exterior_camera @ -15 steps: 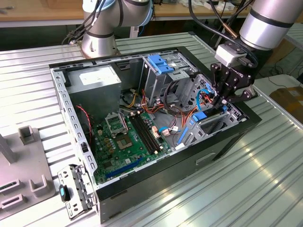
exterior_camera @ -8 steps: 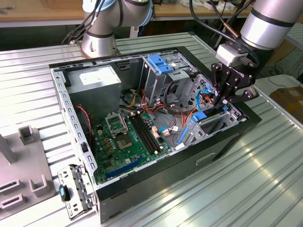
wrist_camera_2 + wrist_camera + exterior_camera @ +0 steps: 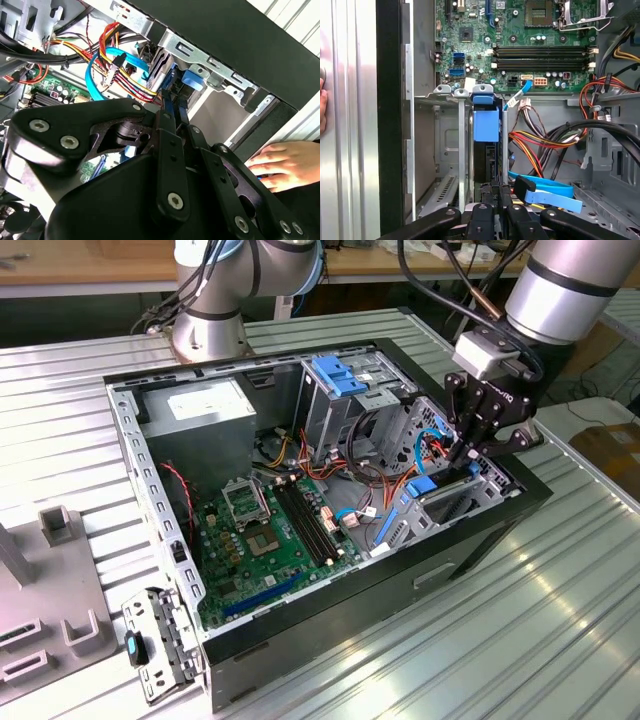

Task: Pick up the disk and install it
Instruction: 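Insert the first disk wire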

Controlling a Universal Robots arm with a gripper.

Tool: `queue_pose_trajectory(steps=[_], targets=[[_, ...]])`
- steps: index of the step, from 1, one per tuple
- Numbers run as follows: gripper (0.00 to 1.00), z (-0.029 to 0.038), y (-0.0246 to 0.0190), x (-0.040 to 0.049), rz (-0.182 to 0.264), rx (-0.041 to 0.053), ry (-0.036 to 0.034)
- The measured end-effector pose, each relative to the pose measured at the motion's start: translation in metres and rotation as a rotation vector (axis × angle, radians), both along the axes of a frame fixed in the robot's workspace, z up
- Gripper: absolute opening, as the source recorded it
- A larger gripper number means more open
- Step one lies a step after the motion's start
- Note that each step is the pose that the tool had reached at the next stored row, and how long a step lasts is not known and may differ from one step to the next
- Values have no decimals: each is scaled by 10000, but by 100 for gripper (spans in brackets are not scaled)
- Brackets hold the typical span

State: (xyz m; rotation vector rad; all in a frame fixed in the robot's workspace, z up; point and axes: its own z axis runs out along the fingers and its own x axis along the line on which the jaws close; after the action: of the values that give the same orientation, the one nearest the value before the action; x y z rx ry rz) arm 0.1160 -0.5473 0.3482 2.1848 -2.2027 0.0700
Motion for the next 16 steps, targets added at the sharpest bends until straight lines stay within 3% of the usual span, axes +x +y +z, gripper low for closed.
queue_pose_trajectory(steps=[5, 6, 7, 8, 14, 16], targets=[[16, 1, 0, 0, -147, 6, 1], [16, 1, -2, 0, -146, 81, 1], [16, 1, -13, 0, -146, 288, 2], [16, 0, -17, 0, -147, 323, 2], [16, 0, -27, 0, -146, 324, 3], [16, 0, -52, 1, -147, 324, 3]])
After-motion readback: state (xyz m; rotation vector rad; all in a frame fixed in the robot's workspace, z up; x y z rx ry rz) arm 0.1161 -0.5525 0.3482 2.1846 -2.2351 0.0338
